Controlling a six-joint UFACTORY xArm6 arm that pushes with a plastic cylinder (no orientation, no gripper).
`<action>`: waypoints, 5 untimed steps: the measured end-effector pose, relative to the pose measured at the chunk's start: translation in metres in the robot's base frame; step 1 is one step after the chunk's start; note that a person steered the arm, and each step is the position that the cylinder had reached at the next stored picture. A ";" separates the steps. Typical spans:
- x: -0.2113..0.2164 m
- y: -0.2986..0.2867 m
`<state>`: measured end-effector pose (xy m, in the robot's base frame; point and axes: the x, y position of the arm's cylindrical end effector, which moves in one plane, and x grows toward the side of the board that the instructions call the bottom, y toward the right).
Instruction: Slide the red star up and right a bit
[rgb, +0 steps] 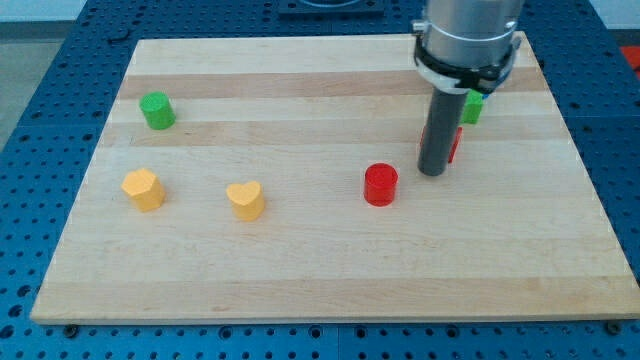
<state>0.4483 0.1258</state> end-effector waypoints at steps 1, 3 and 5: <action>-0.003 0.021; 0.003 -0.023; -0.010 -0.043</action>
<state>0.4380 0.0828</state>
